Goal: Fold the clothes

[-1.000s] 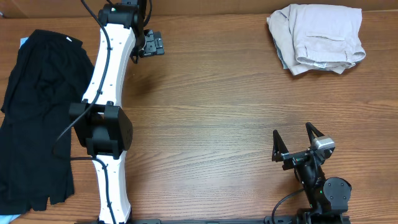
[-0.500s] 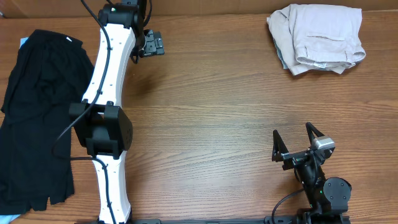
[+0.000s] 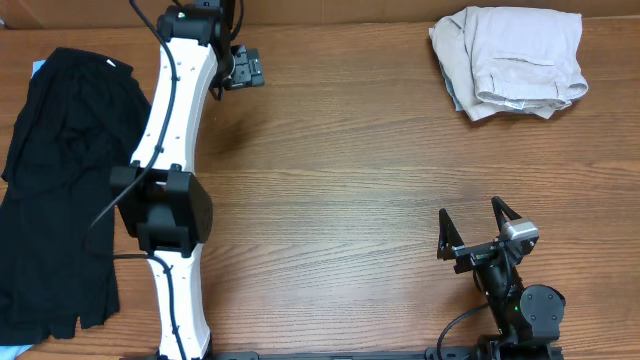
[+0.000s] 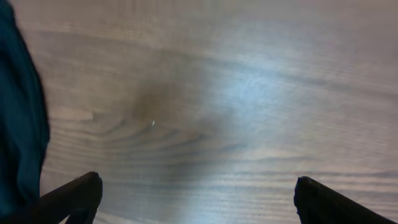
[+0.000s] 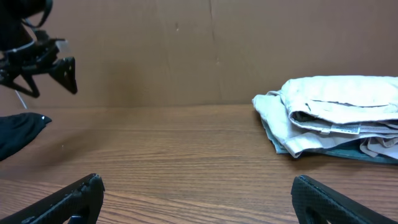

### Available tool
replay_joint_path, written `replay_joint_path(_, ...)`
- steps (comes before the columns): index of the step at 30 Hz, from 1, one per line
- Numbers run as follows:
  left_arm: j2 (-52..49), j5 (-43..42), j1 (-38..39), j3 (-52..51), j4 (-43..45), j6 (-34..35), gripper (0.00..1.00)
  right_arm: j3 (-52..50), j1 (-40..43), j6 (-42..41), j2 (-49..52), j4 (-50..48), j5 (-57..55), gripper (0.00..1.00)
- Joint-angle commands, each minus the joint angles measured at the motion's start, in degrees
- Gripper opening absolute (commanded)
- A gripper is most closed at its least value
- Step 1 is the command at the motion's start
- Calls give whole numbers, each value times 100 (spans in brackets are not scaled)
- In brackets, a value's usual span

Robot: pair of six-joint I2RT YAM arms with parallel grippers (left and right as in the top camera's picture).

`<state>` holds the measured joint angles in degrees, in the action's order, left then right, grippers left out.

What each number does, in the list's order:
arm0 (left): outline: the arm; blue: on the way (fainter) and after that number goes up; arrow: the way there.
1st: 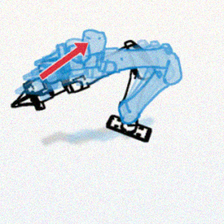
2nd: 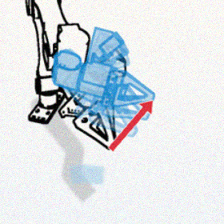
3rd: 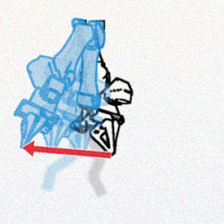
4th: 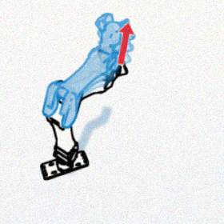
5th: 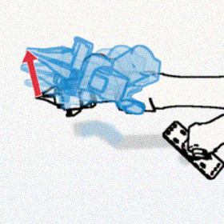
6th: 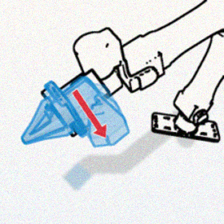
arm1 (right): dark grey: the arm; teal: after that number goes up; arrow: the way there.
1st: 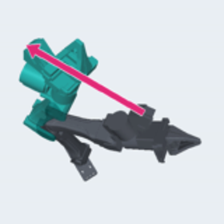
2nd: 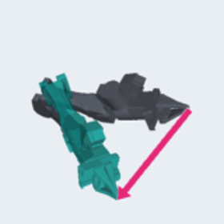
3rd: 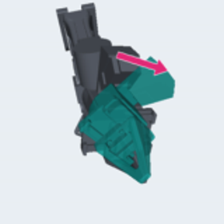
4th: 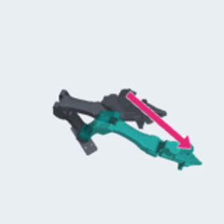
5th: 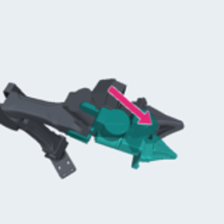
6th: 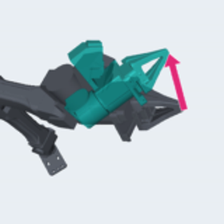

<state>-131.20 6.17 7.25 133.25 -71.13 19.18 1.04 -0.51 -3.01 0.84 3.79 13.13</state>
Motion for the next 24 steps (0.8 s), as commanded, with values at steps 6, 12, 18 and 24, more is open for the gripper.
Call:
replay_joint_path(6,1902,-109,-4,-1729,1867,57,100,-59,-35,-24,-68,-42,4,100)
replay_joint_path(12,3368,-109,-13,-3915,3274,55,100,-59,-35,-22,-68,-42,4,100)
replay_joint_path(18,4955,-114,-195,-6100,4365,57,100,-59,-35,-22,-68,-42,4,100)
replay_joint_path(24,6682,-136,-452,-8148,5353,125,100,-59,-35,-24,-68,-42,4,100)
